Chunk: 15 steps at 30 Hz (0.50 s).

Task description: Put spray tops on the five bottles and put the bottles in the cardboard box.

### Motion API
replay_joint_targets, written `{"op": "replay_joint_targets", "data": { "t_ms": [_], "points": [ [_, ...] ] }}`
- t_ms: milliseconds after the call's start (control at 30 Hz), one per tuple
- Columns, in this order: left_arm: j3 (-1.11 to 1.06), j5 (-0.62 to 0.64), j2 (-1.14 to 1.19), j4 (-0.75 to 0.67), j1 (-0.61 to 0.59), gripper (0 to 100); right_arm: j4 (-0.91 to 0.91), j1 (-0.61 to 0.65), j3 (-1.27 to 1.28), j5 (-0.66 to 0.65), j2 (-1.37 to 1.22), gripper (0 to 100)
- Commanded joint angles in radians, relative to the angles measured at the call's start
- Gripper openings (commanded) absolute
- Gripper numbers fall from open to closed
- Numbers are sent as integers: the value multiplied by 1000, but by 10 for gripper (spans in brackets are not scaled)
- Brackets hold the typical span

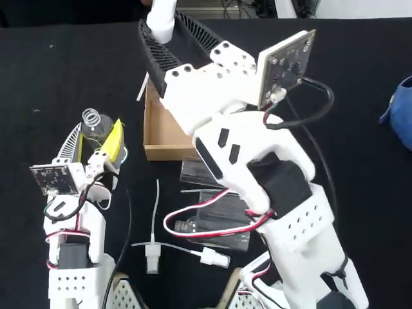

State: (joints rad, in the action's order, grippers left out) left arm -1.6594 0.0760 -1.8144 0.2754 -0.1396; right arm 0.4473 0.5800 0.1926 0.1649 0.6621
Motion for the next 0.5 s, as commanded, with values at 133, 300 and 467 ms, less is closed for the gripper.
{"op": "replay_joint_targets", "data": {
  "t_ms": [133, 300, 467],
  "points": [
    [36, -11, -12, -25, 101, 30, -35, 18, 10, 0, 12, 11],
    [36, -14, -12, -29, 159, 30, 17, 18, 10, 0, 16, 11],
    [-30, -92, -11, -184, 170, 30, 69, 48, 12, 0, 19, 11]
  ]
}}
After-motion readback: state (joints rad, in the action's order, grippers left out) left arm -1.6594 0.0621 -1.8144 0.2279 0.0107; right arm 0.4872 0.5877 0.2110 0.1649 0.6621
